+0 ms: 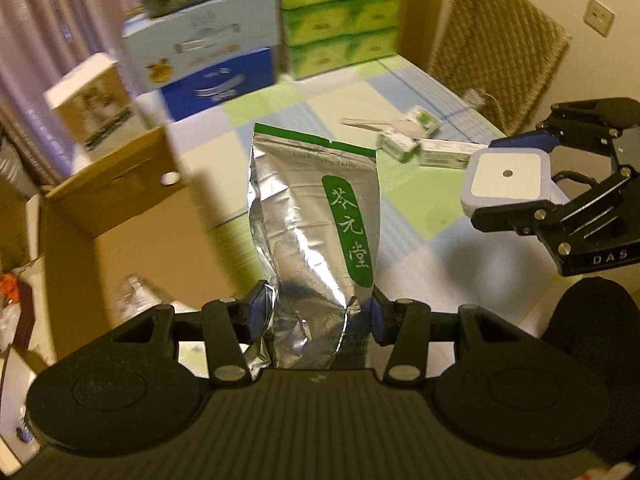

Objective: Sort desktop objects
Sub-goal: 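Carry tea pouch with left tool while right tool carries night light to cardboard box, then open left gripper over cardboard box while right gripper releases night light inside, then move both tools back over the table toward remaining items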

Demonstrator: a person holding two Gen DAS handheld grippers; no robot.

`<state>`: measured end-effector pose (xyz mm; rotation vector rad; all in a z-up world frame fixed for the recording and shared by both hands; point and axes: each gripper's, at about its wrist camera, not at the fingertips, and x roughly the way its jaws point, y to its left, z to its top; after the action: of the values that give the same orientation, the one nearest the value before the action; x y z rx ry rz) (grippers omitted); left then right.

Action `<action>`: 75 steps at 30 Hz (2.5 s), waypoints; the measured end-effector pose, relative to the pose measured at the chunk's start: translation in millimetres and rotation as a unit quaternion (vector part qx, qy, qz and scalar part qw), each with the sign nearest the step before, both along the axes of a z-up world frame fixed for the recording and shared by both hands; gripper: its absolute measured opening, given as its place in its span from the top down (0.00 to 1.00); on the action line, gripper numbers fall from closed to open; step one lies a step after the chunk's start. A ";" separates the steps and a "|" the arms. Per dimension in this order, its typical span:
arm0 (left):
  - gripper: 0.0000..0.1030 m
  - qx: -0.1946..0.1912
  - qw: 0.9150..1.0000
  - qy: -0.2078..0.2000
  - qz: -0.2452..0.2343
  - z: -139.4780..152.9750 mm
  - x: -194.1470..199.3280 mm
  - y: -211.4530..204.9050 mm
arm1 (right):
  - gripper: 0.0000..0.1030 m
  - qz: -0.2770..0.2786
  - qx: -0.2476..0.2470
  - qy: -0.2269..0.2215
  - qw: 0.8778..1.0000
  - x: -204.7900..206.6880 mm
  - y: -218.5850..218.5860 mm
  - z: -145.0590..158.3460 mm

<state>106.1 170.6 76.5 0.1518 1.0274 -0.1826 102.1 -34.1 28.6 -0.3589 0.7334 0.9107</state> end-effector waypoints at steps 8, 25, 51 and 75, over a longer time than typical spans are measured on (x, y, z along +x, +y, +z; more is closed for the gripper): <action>0.57 0.015 0.998 -0.014 0.055 20.2 -15.2 64.9 | 0.40 0.051 0.008 -0.002 0.999 -14.9 63.6 4.8; 0.57 -0.026 0.989 -0.015 0.146 -8.8 15.5 169.0 | 0.40 0.090 0.032 0.017 0.995 -7.6 167.3 -15.7; 0.43 -0.026 0.987 -0.026 0.154 -35.9 7.3 195.4 | 0.40 0.117 0.019 0.044 0.992 -3.0 216.1 -55.7; 0.38 -0.013 0.987 -0.039 0.156 -20.0 -13.3 175.6 | 0.16 0.076 0.045 0.038 0.995 2.0 166.2 -40.2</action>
<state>92.8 346.2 56.5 -0.0267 0.9570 0.0946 104.1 132.0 -11.6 -0.3039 0.7399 1.1025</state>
